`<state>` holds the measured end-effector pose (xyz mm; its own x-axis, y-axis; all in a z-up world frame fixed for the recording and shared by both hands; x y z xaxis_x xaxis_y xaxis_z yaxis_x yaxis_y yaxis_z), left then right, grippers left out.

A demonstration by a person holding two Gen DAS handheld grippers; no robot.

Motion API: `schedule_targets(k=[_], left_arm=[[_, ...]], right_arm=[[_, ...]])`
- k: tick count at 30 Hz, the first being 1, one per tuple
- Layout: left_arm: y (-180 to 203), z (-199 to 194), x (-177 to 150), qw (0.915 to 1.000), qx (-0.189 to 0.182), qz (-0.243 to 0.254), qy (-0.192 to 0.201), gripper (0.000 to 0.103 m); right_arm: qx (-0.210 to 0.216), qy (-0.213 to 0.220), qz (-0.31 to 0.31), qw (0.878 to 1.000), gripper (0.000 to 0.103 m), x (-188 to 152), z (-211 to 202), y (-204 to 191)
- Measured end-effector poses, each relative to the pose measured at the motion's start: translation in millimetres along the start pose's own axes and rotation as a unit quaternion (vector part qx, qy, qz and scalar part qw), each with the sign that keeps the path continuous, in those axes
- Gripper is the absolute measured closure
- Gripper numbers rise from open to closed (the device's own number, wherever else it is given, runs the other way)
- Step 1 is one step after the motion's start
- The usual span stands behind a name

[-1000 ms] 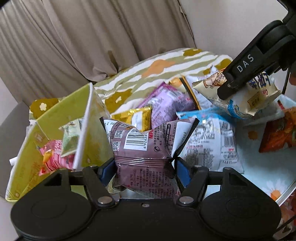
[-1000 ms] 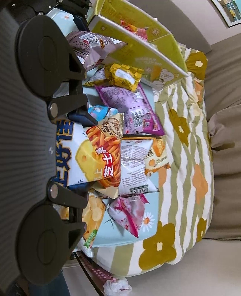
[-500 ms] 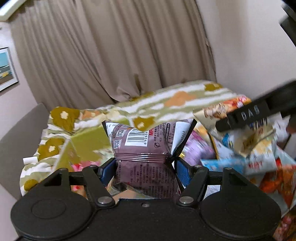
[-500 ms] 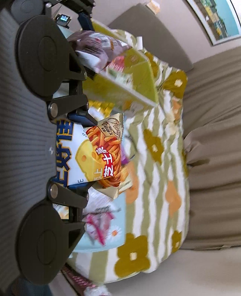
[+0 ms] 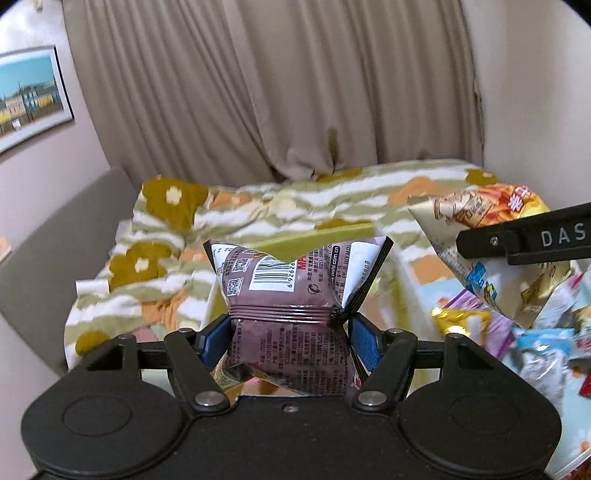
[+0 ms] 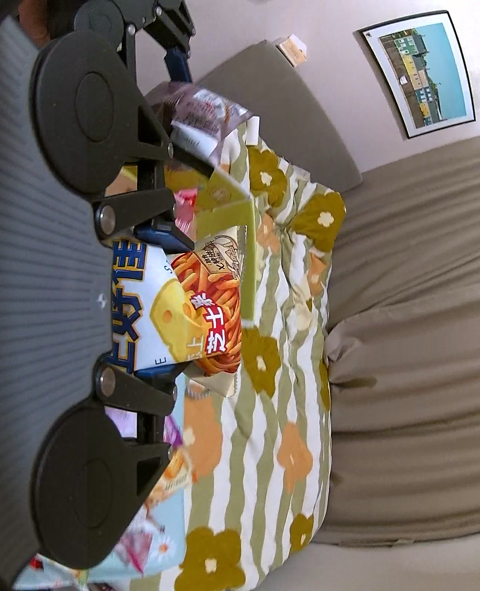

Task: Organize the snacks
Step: 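Grasp the brown chocolate bag with the left tool while the right tool grasps the orange cheese bag, then lower both bags into the yellow box and open both tools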

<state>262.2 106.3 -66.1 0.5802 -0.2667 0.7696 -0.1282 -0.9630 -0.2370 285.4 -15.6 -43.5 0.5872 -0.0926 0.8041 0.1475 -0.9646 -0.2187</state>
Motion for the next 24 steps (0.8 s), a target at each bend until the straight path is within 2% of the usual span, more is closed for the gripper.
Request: schedule_targets(k=[7, 14, 16, 18, 19, 24], left_arm=[[-28.9, 45.4, -25.8, 0.9975, -0.029, 0.005, -0.065, 0.030], [-23.9, 71.0, -49.6, 0.9920, -0.054, 0.059, -0.097, 0.029], [-23.2, 75.5, -54.6, 0.9903, -0.068, 0.064, -0.103, 0.024], [-23.8, 75.6, -56.8, 0.9897, -0.075, 0.068, -0.101, 0.005], [-26.2, 75.9, -56.8, 0.9900, -0.074, 0.070, -0.097, 0.001], [-40.1, 75.2, -59.4, 0.9902, -0.081, 0.059, -0.098, 0.000]], right_arm=[[-0.017, -0.026, -0.003, 1.000, 0.031, -4.2, 49.3, -43.9], [-0.051, -0.051, 0.019, 0.997, 0.031, -19.1, 79.1, -53.5], [-0.060, -0.055, 0.024, 0.996, 0.031, -21.9, 82.2, -54.1], [-0.068, -0.057, 0.026, 0.996, 0.031, -23.6, 84.2, -53.7], [-0.071, -0.057, 0.027, 0.995, 0.030, -24.1, 84.5, -53.5], [-0.079, -0.060, 0.032, 0.995, 0.030, -24.4, 86.3, -55.7]])
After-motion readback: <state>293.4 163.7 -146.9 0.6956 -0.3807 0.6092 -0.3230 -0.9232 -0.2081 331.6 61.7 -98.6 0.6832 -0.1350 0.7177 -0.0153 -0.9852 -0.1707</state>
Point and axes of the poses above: each gripper's, at about its wrist camera, not at the fingertips, and z roughly the way its jaws point, y to its right, x to its top, the point moved 8 cm from there along z, roughly the way its jaws point
